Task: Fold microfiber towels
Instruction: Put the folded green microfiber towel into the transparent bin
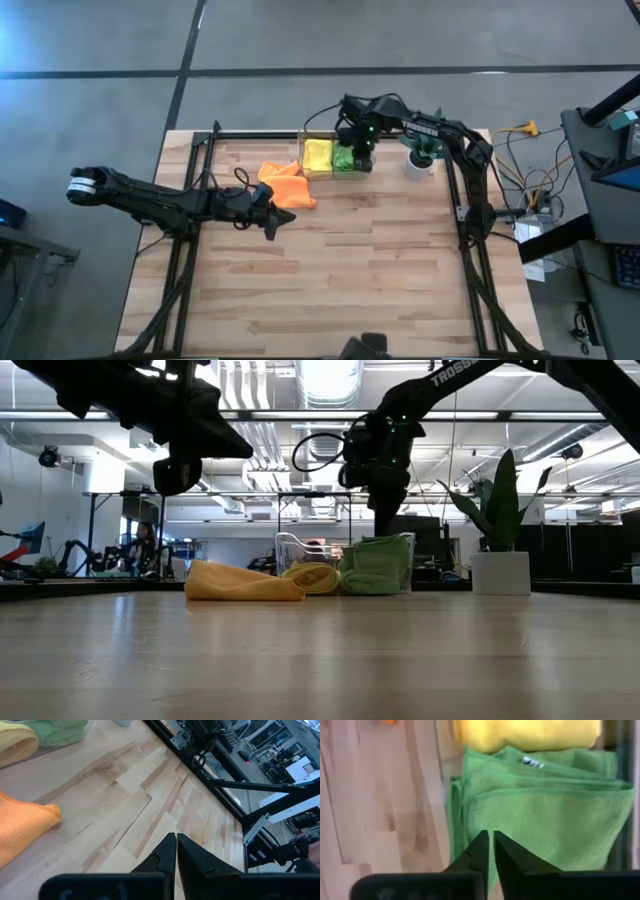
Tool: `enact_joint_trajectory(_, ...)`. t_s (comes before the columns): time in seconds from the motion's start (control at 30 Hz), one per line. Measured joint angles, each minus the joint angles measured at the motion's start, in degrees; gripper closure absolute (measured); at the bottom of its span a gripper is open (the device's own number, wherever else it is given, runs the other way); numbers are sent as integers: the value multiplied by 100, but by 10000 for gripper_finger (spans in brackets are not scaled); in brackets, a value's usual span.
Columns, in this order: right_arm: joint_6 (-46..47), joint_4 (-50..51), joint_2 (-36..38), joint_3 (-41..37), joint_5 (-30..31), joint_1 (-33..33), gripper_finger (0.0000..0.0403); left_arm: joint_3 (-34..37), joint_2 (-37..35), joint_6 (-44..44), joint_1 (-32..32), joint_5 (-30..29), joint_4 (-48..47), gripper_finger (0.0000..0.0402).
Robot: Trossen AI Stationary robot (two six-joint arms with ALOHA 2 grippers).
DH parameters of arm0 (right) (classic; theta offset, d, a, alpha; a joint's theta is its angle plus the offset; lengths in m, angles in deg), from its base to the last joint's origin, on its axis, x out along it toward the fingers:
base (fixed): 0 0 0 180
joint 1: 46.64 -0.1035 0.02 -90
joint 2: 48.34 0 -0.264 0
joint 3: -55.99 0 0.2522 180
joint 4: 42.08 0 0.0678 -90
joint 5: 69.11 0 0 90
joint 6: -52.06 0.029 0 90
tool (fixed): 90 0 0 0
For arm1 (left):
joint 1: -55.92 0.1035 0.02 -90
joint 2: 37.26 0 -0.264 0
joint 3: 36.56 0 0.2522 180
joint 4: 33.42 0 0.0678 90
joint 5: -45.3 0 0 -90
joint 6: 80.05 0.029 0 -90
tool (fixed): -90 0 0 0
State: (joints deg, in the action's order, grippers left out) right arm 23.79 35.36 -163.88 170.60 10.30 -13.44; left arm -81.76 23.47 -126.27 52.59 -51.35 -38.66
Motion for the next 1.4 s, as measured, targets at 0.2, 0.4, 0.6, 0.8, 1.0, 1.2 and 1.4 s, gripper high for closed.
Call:
enact_joint_trajectory(0.2,-20,83,-7,-150,-18,-98,393,1,0,2,0,0,0,402)
enact_joint_trajectory(0.4,-73,72,-7,-311,-215,-218,394,2,0,2,0,0,0,402)
enact_joint_trajectory(0.6,-240,-2,-7,-557,-319,-317,394,0,0,4,0,-1,0,402)
enact_joint_trajectory(0.8,-130,-393,-7,-946,-311,-382,394,1,0,4,0,-2,0,402)
enact_joint_trajectory(1.0,280,-669,-7,-1105,-194,-414,394,2,0,4,0,-4,0,402)
enact_joint_trajectory(1.2,275,-367,112,-750,-11,-406,394,2,2,1,0,-4,0,402)
enact_joint_trajectory(1.4,273,-650,34,-674,-33,-481,394,1,2,-4,0,-4,0,402)
